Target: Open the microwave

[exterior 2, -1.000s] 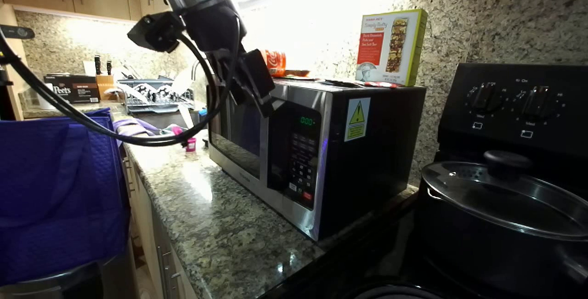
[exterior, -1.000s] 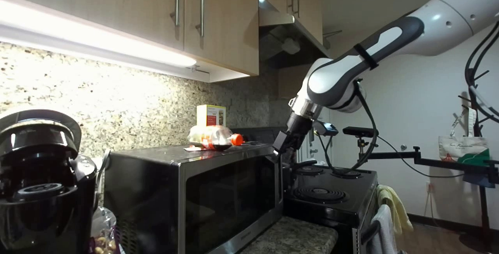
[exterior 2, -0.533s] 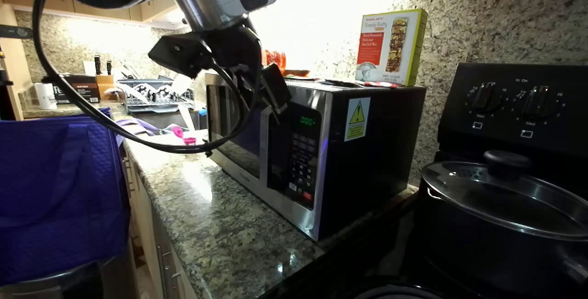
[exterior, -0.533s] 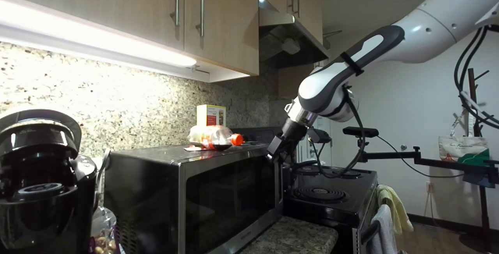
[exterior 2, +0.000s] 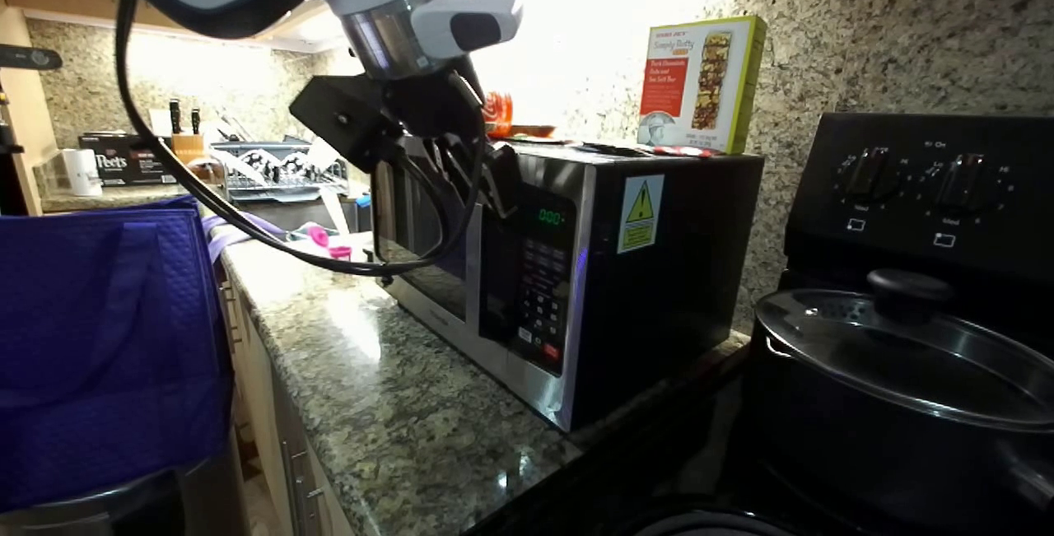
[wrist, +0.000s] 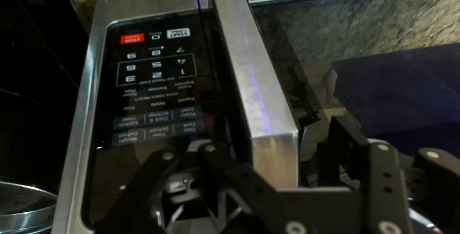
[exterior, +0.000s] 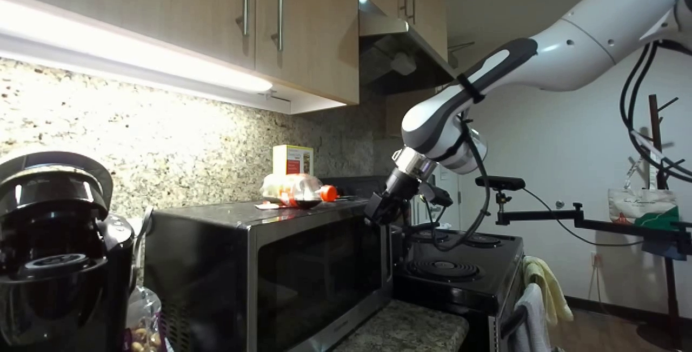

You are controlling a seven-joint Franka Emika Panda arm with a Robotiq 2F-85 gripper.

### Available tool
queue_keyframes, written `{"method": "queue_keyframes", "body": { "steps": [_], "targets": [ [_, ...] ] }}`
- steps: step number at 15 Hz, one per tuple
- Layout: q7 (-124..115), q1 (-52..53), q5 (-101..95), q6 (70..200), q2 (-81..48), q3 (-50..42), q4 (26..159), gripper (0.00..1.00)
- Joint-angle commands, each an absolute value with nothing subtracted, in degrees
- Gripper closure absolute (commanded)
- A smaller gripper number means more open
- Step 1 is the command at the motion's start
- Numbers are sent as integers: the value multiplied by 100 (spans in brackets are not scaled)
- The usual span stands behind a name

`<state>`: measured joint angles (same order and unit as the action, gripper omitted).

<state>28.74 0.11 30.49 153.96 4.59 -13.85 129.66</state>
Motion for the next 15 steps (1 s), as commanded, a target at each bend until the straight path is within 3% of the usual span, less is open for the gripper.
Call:
{"method": "queue_keyframes", "body": {
  "steps": [1,7,15],
  "targets": [
    [3334,40,3537,15308,408,-1474,12886,58],
    [3728,29,3523,15313,485,-1541,13054,92],
    [3632,115,3486,15820,939,-1371,13738,91]
  ]
}}
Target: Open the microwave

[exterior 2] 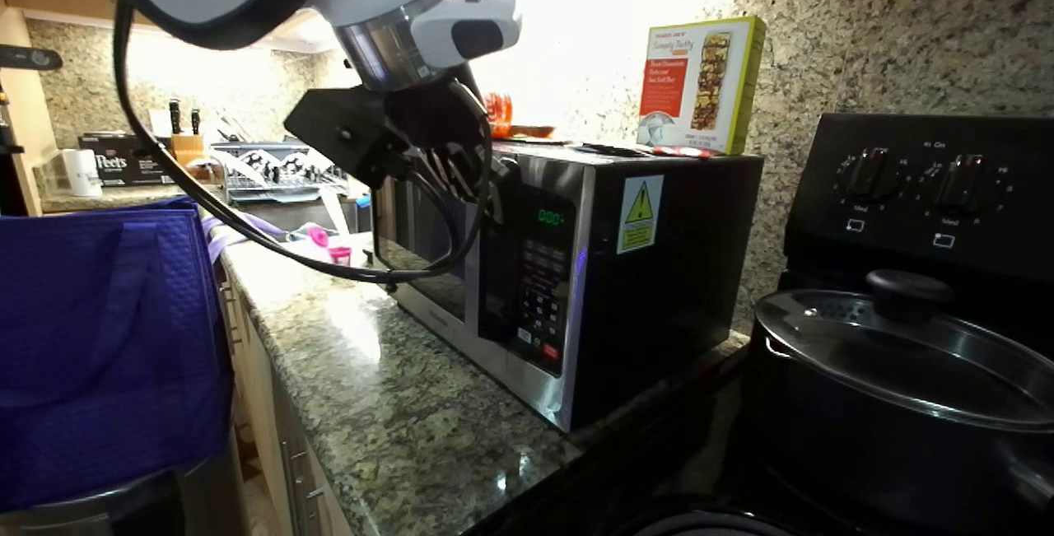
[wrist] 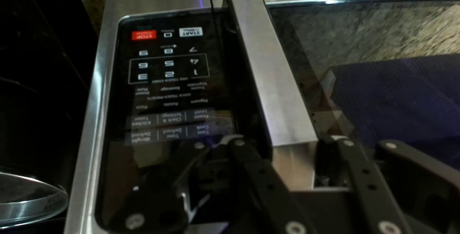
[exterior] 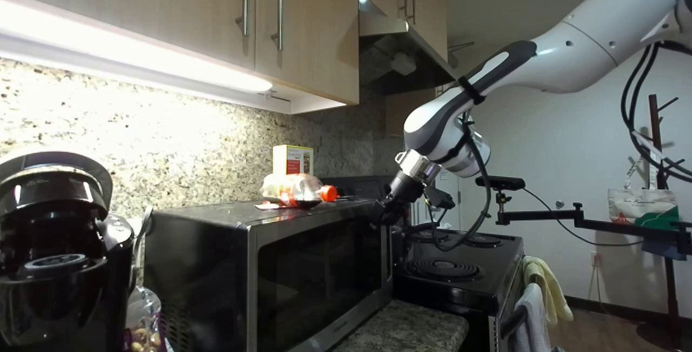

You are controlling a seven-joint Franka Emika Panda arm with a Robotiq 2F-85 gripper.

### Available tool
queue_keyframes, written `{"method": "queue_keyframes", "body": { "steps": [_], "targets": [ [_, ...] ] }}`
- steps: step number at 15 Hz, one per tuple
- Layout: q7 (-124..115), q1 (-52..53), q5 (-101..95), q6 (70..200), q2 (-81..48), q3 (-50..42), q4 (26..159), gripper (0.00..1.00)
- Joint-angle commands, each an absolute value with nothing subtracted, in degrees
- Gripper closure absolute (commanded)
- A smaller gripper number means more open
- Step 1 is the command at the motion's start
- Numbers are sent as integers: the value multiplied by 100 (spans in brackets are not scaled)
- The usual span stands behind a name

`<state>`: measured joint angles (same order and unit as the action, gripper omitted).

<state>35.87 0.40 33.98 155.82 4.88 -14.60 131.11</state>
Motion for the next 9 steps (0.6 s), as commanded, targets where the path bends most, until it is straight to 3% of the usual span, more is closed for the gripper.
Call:
{"method": "queue_keyframes", "body": {
  "steps": [1,9],
  "targets": [
    [3519,105,3374,15923,991,-1331,13852,90],
    [3267,67,3353,16426,1619,-1088,14799,91]
  ]
}}
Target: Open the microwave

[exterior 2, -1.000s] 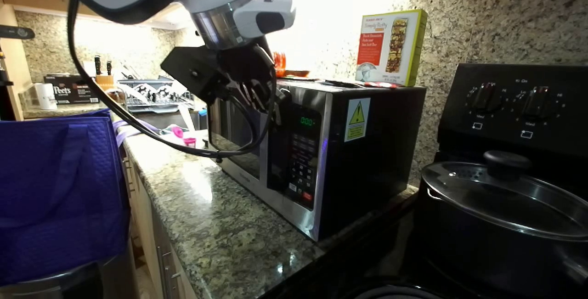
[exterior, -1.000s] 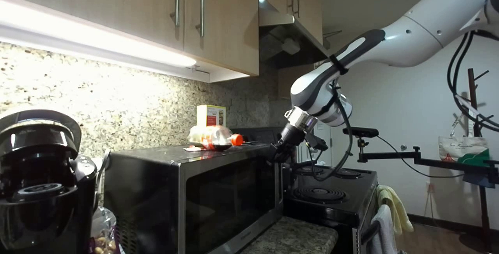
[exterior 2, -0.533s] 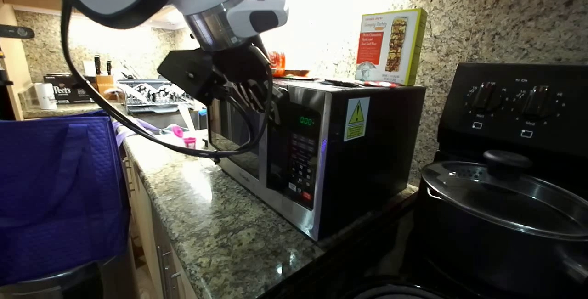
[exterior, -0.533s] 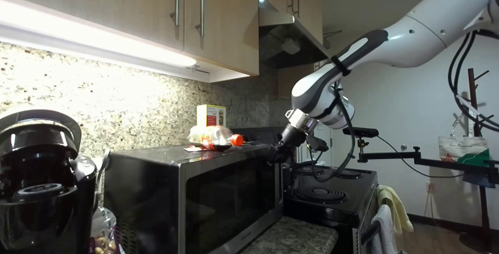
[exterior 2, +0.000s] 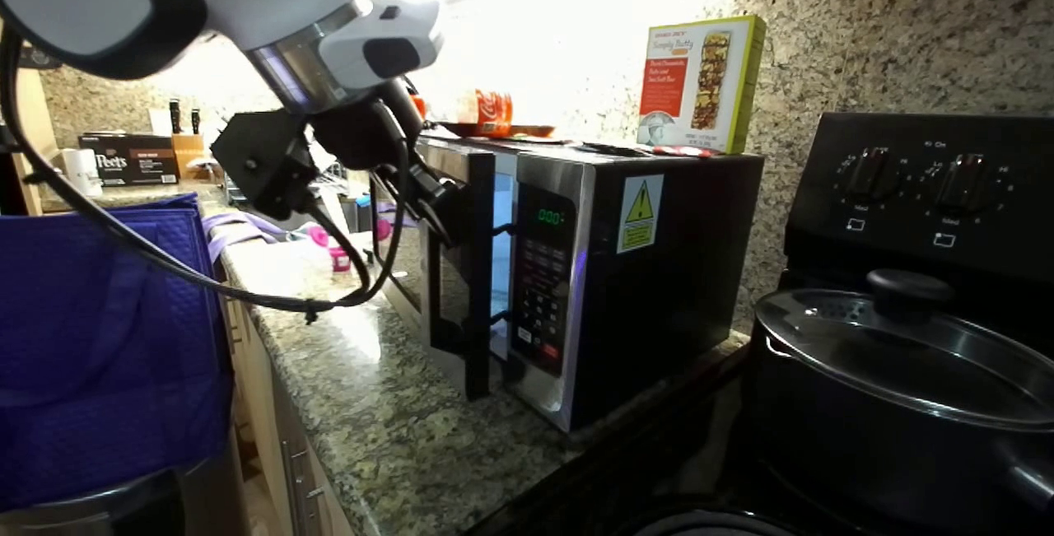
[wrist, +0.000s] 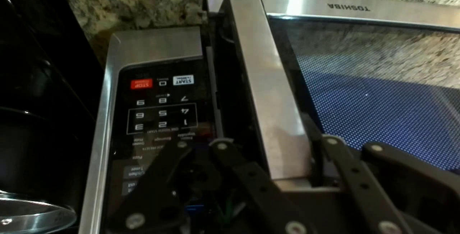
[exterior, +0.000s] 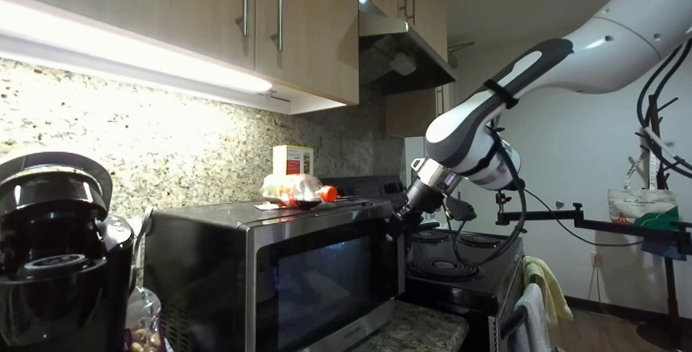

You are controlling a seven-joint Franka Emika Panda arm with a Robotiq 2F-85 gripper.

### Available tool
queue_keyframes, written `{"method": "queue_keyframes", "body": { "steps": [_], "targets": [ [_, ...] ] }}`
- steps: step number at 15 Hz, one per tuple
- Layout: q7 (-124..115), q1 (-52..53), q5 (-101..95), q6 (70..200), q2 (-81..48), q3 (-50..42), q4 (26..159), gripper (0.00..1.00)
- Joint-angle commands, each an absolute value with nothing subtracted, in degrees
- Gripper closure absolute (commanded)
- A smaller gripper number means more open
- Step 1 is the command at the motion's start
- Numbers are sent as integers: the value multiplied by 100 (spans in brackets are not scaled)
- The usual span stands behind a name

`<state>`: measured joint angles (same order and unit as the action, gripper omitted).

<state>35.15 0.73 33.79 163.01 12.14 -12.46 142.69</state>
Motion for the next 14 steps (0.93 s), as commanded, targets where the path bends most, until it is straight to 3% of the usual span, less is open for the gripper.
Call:
{"method": "queue_keyframes", "body": {
  "steps": [1,3,10,14],
  "targets": [
    [3172,39,3380,16428,1706,-1080,14863,48],
    [2975,-54,3222,16418,1807,-1012,14960,50],
    [1132,-369,1604,16025,2103,-745,15290,7],
    [605,-314,1226,15675,2364,-691,15357,0]
  ]
}}
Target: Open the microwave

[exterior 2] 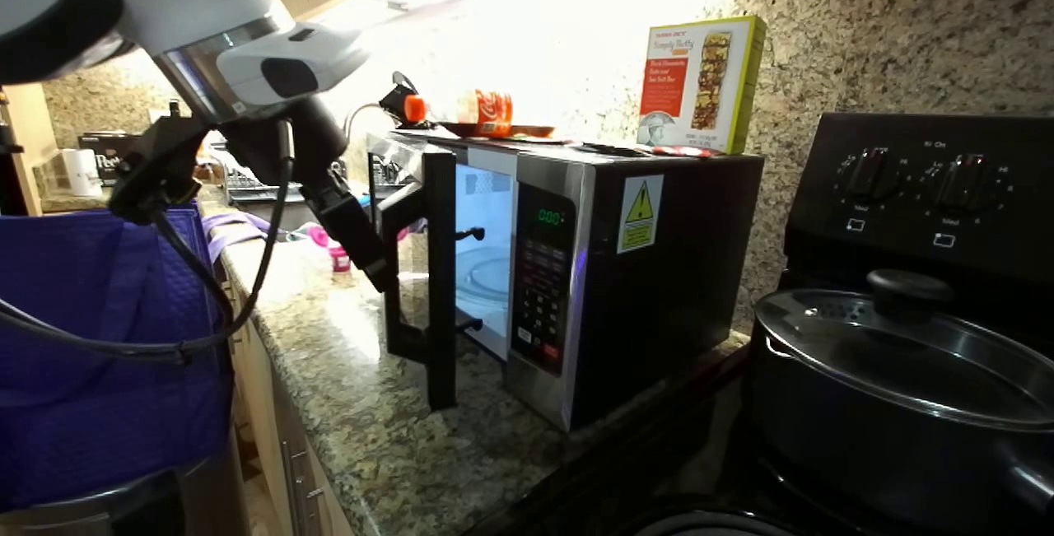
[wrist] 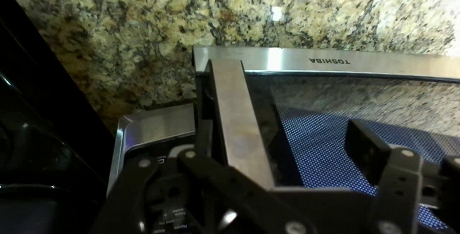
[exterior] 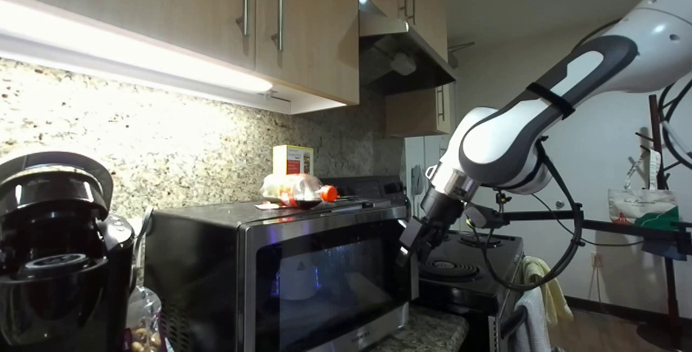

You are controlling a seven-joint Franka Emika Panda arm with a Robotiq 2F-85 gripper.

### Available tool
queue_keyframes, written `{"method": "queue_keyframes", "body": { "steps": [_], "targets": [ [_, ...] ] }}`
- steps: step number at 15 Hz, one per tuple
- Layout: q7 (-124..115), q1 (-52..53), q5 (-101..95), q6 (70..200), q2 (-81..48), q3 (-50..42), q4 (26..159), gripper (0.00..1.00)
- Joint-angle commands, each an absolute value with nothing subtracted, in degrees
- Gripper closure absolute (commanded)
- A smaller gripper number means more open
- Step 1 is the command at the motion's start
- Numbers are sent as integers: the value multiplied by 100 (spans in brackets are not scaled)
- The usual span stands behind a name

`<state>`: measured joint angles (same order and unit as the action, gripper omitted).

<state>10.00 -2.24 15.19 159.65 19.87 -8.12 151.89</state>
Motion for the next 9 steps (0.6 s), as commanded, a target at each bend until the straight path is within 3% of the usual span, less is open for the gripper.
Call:
{"method": "queue_keyframes", "body": {
  "steps": [1,9],
  "targets": [
    [525,-312,1182,15599,2437,-669,15365,0],
    [-540,-1043,-73,14135,3917,-102,15756,0]
  ]
}}
